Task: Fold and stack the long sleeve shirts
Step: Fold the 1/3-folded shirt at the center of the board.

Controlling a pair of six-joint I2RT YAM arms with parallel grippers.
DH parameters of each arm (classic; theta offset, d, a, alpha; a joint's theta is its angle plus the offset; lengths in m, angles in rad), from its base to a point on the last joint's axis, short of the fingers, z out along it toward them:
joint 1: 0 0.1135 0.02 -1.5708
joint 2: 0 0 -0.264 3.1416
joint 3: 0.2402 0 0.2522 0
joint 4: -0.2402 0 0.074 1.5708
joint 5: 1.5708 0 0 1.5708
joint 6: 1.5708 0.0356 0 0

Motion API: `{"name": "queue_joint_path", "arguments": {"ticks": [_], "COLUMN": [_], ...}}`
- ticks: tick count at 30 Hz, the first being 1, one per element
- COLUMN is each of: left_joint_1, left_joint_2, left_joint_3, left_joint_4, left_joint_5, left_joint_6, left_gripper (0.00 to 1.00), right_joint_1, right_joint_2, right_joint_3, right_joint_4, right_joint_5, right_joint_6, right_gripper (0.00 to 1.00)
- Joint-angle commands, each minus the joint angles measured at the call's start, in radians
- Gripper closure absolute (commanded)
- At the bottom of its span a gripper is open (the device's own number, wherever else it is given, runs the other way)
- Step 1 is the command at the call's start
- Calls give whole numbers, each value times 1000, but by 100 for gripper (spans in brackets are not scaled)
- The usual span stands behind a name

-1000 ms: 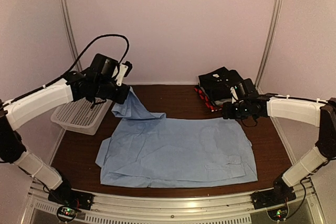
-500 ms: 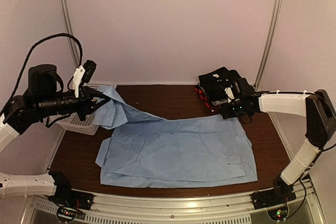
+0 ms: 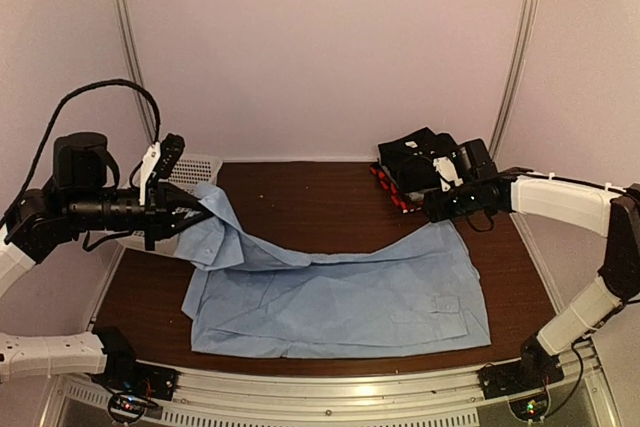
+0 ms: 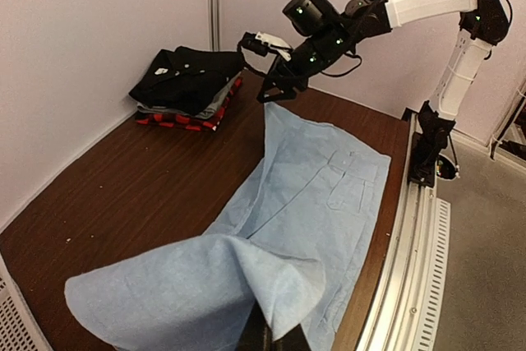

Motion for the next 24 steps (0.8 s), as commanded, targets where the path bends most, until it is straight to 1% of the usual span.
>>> {"name": "queue_joint_path", "arguments": {"ticks": [1,6,8,17,24], "left_joint_1": [-2,-2,-2,-2,-2], "left_joint_2": [18,27,35,108,176], "left_joint_3": [-4,-8,-13,-24,-11], "left_joint_4": [-25,-37,-37,-22,4], "left_joint_5": [90,146,142,70,123], "left_joint_6": [27,24,16,-20,-12], "left_gripper": [100,100,100,100,100], "right_joint_1": [-2,0,2,9,10], "right_joint_2": [-94,-175,-181,-72,-15], "right_joint_3": [-40,-91,-110,-210,-310], "right_joint_4": [-28,-25,-17,22,64], "right_joint_5": [-83,-147,-157,-164,-200], "right_joint_6": [53,92,106,195,279], "right_gripper": [43,43,43,47,50]}}
